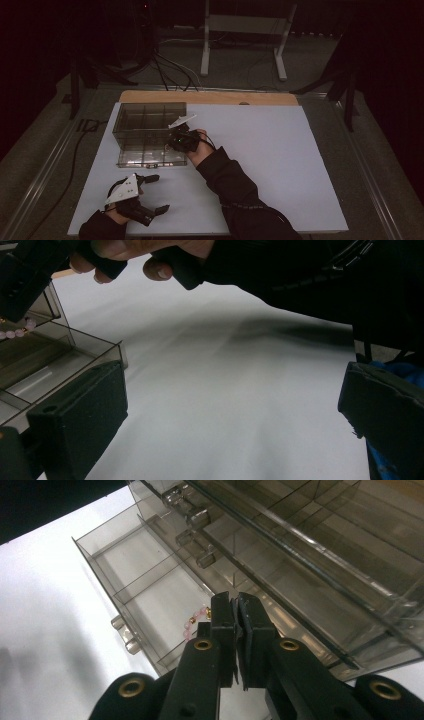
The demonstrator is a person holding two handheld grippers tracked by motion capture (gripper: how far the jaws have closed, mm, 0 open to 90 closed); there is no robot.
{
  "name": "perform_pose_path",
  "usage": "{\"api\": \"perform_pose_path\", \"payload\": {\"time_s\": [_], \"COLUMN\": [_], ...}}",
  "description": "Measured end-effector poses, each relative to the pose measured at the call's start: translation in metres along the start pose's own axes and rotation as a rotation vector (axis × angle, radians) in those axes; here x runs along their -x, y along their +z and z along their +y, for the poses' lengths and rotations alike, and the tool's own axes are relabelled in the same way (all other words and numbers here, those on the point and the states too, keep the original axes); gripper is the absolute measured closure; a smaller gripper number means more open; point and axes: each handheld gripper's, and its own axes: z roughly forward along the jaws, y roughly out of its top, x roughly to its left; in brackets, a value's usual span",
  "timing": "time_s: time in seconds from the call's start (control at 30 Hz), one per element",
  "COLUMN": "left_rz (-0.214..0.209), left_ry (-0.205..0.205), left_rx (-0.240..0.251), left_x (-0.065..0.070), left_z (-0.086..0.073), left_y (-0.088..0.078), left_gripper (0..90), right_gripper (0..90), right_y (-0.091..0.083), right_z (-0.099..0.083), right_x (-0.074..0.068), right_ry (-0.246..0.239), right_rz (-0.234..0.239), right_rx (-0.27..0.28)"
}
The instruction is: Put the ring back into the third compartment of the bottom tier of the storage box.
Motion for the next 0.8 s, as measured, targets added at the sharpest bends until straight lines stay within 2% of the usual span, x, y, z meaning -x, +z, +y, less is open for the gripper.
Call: {"api": "perform_pose_path", "payload": {"time_s": [0.37, 0.8], "left_rz": [0.0, -0.001], "left_ry": [0.003, -0.001], "left_rx": [0.0, -0.001], "left_x": [0.0, 0.0], "left_z": [0.0, 0.0], "left_y": [0.0, 0.0], "left_gripper": [0.6, 0.6], "right_gripper": [86.3, 86.2], "right_y": [0.008, 0.018], "right_z": [-0.009, -0.015], "right_x": [-0.002, -0.002], "right_ry": [0.002, 0.025], "right_rz": [0.001, 0.002], "right_rx": [-0.029, -0.051]}}
